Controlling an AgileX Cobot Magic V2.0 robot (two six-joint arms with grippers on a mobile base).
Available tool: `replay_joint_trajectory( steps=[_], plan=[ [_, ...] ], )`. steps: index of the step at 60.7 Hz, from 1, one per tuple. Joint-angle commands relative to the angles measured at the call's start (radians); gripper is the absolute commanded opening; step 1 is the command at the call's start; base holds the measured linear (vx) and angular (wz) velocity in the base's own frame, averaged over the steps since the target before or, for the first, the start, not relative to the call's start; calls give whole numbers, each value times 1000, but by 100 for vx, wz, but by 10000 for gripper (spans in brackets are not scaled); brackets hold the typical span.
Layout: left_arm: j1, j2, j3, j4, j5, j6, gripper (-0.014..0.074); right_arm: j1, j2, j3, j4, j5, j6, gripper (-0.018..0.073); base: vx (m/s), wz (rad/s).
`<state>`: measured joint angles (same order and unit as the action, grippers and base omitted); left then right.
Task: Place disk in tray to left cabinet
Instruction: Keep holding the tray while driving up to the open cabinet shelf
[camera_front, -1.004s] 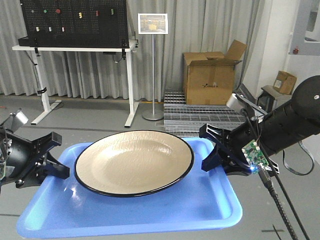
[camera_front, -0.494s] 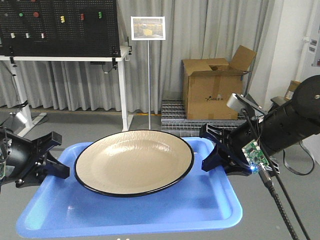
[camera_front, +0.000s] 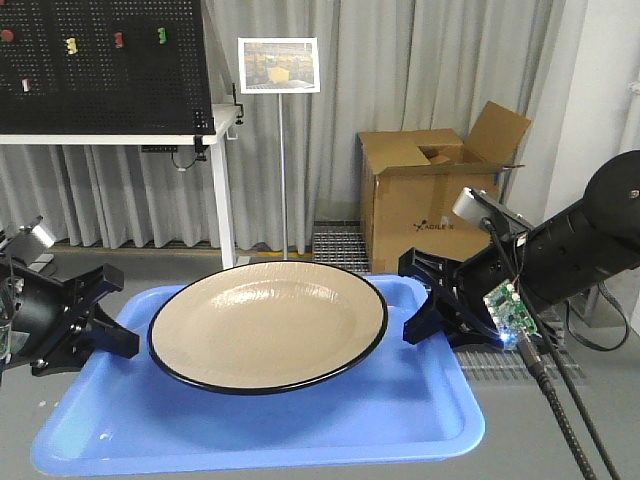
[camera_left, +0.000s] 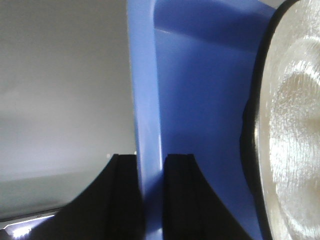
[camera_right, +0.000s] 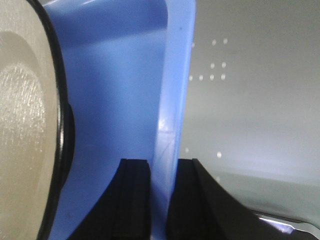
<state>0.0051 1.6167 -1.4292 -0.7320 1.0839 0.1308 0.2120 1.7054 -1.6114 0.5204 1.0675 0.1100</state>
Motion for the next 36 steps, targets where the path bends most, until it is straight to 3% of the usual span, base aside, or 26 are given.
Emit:
replay_joint_trajectory(
  steps=[1,36],
  plan=[
    [-23,-49,-36,-167,12,-2,0,19,-52,-39,143,-35,-14,-3,66,0],
    [-23,-49,-36,-167,11,-2,0,19,-52,-39,142,-37,-14,-3,62,-1]
  ],
)
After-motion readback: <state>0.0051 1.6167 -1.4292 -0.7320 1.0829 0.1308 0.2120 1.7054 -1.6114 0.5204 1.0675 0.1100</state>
